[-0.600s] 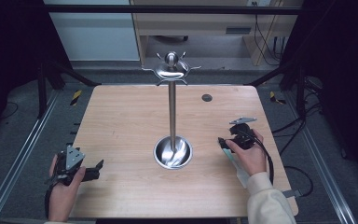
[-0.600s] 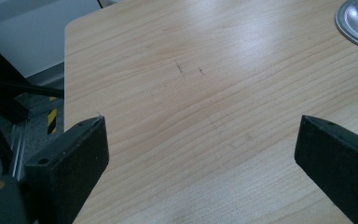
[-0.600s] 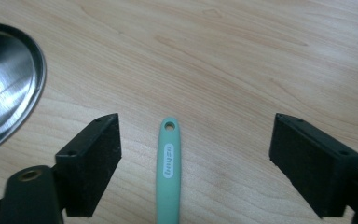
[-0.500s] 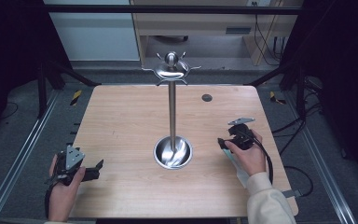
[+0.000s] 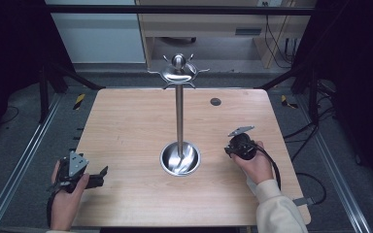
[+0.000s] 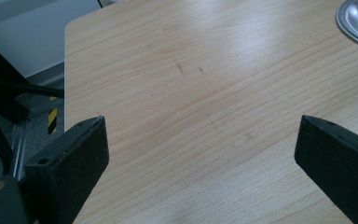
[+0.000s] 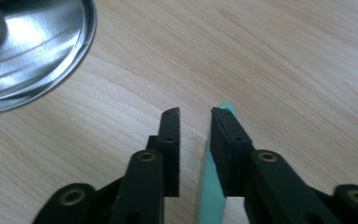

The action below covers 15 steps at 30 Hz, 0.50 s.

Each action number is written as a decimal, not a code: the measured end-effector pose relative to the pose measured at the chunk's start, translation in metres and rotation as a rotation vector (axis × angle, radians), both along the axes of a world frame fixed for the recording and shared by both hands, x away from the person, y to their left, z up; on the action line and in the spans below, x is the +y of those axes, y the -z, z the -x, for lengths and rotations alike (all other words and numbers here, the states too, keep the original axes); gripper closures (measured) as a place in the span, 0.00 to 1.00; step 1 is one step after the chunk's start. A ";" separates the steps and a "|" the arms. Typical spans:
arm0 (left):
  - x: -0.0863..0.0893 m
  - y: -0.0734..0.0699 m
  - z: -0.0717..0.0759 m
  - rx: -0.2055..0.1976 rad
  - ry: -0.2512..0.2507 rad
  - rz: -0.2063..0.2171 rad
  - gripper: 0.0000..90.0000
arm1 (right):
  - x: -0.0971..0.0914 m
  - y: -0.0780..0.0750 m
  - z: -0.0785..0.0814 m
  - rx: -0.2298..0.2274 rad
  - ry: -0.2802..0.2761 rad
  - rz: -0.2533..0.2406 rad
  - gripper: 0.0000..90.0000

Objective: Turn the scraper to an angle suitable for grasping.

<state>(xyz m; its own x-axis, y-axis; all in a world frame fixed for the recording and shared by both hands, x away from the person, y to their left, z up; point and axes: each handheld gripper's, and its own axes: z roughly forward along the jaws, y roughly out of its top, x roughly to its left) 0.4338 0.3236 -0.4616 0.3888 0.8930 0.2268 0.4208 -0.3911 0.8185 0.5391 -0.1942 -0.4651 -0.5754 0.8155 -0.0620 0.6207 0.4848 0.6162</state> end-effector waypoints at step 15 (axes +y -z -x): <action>-0.001 0.000 0.000 0.002 0.008 -0.001 0.03 | -0.004 0.009 -0.002 0.037 0.018 0.011 1.00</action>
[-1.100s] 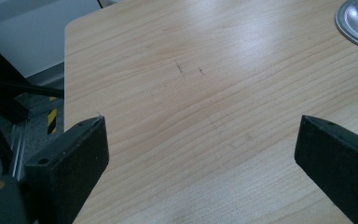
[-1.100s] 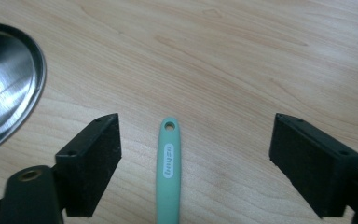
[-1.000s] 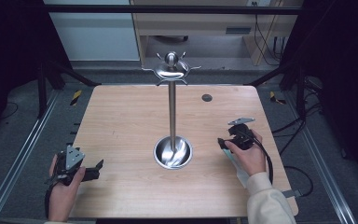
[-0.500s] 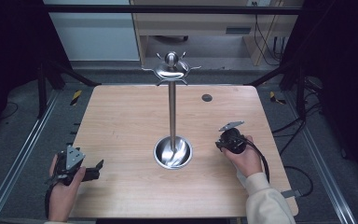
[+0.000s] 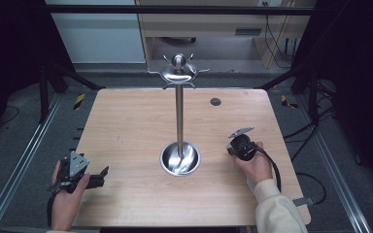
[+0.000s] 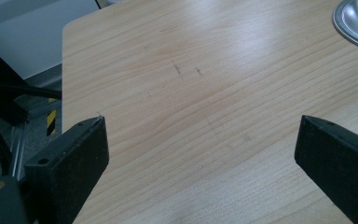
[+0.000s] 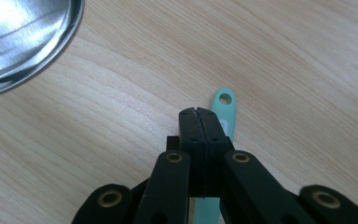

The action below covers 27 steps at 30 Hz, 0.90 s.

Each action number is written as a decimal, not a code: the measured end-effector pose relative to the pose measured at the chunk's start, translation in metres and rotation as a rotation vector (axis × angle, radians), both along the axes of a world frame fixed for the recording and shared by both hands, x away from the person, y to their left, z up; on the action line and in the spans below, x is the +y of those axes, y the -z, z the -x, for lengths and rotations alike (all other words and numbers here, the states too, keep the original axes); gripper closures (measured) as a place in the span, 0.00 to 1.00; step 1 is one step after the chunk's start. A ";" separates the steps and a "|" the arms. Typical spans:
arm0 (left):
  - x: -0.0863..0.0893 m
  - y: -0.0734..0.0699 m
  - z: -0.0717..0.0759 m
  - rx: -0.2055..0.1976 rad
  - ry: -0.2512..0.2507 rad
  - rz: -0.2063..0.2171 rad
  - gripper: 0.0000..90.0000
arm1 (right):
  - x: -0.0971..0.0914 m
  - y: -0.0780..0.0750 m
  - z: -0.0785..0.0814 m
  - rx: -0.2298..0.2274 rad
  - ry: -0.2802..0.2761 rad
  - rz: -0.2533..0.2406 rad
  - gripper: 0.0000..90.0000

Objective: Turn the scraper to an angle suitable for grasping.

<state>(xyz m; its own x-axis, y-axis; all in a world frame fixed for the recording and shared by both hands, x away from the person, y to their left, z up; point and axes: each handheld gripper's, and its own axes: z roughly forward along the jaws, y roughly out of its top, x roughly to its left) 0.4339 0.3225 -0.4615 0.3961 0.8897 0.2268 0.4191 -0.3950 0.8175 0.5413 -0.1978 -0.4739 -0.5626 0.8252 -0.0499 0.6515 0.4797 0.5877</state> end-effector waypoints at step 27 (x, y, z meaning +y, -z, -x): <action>-0.002 0.001 0.000 0.004 0.007 -0.005 0.03 | -0.024 0.002 -0.005 0.032 0.130 0.028 1.00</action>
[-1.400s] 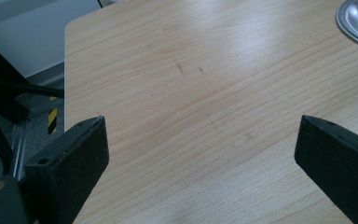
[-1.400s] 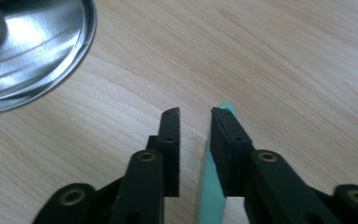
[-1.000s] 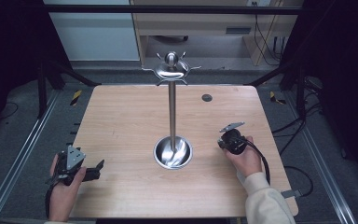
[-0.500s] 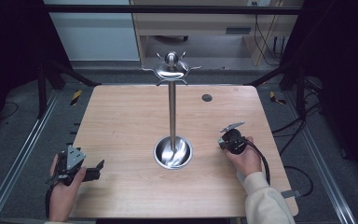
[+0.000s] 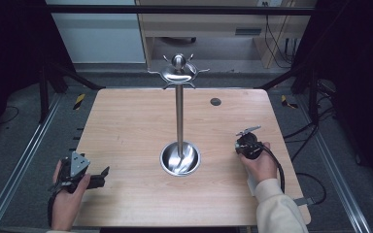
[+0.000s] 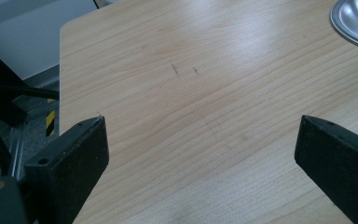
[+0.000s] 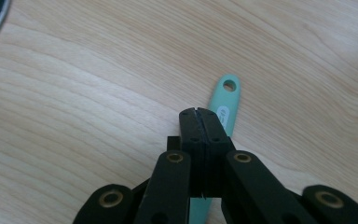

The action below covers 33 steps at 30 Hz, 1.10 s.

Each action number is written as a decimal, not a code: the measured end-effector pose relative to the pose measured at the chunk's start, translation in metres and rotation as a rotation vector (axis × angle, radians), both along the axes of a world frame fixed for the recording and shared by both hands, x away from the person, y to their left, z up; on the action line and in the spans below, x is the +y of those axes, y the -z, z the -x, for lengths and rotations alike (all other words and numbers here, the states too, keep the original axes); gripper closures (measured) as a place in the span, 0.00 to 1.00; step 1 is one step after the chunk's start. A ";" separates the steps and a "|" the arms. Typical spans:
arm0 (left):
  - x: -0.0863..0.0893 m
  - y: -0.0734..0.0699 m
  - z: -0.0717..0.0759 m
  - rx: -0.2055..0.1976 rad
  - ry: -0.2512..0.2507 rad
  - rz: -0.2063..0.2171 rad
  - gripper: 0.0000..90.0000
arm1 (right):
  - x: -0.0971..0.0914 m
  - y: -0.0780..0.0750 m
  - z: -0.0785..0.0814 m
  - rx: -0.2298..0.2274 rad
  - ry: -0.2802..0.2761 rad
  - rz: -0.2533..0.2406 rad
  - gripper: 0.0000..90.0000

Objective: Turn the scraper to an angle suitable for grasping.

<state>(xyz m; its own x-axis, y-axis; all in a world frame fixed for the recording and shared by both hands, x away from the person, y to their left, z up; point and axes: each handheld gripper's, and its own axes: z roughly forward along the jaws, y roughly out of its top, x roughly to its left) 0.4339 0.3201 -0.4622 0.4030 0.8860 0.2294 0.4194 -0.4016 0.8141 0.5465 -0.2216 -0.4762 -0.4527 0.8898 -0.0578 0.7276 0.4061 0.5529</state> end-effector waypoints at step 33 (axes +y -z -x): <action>0.007 -0.001 0.006 -0.008 -0.034 0.036 0.03 | 0.005 -0.017 -0.039 0.225 0.078 0.092 0.72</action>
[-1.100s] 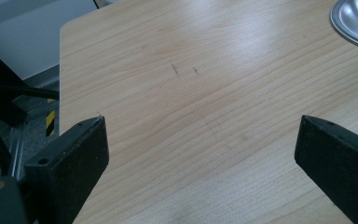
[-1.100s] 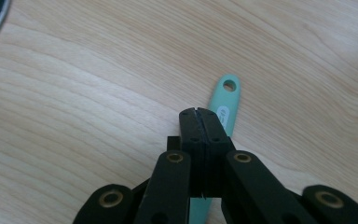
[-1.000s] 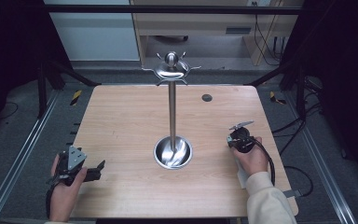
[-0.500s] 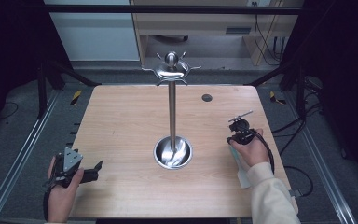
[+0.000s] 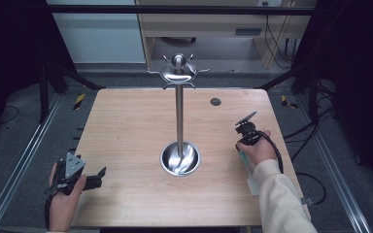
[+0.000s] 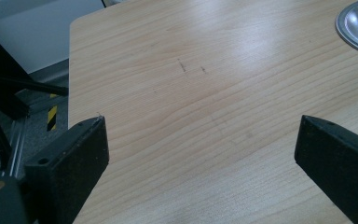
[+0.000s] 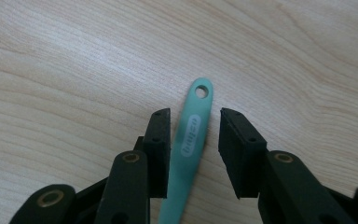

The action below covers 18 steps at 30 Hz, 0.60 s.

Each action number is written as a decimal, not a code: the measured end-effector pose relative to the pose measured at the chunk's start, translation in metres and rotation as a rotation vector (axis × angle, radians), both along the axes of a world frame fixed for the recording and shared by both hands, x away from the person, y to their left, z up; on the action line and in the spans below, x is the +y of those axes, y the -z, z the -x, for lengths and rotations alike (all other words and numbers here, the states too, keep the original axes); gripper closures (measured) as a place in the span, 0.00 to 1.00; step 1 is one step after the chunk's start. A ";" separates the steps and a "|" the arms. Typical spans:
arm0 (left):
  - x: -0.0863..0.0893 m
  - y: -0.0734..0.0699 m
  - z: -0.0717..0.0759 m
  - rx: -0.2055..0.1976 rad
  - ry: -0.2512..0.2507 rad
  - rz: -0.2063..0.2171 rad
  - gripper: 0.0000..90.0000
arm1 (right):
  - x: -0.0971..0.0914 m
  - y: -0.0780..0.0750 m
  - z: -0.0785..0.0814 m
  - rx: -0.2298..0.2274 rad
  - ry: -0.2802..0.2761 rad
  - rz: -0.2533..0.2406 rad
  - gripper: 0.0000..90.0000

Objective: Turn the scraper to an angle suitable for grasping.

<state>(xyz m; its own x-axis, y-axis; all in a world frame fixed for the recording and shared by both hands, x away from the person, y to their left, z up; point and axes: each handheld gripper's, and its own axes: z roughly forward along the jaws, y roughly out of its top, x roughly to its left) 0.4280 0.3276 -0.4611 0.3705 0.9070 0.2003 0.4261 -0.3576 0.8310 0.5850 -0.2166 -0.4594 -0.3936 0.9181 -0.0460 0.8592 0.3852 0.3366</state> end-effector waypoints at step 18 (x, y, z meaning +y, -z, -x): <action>-0.001 0.000 -0.001 0.001 0.005 -0.005 0.03 | -0.001 0.008 -0.001 0.029 0.026 -0.007 0.78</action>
